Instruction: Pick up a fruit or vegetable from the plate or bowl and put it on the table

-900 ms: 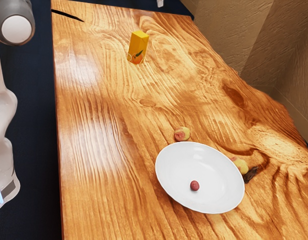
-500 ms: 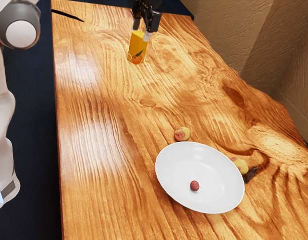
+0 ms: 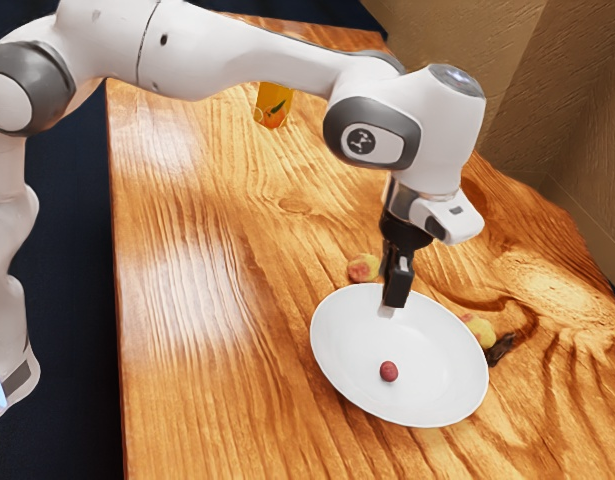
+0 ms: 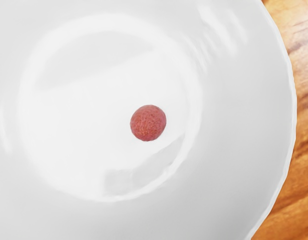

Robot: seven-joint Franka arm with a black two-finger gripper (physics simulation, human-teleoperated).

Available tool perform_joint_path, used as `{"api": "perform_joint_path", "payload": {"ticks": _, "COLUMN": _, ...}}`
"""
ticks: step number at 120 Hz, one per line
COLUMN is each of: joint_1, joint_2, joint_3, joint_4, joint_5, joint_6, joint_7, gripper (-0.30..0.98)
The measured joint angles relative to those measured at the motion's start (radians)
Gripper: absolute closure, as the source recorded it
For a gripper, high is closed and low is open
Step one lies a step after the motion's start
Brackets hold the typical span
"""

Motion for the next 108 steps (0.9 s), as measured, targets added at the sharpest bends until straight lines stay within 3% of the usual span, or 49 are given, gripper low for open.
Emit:
{"api": "perform_joint_path", "payload": {"ticks": 28, "joint_1": -0.053, "joint_2": 0.044, "joint_3": 0.008, "joint_4": 0.015, "joint_5": -0.001, "joint_6": -0.027, "joint_7": -0.081, "gripper": 0.02}}
{"api": "perform_joint_path", "payload": {"ticks": 46, "joint_1": -0.097, "joint_2": 0.038, "joint_3": 0.018, "joint_4": -0.098, "joint_5": -0.007, "joint_6": 0.032, "joint_7": -0.120, "gripper": 0.02}}
{"api": "perform_joint_path", "payload": {"ticks": 108, "joint_1": -0.066, "joint_2": 0.103, "joint_3": 0.058, "joint_4": -0.174, "joint_5": -0.028, "joint_6": 0.267, "joint_7": -0.194, "gripper": 0.02}}
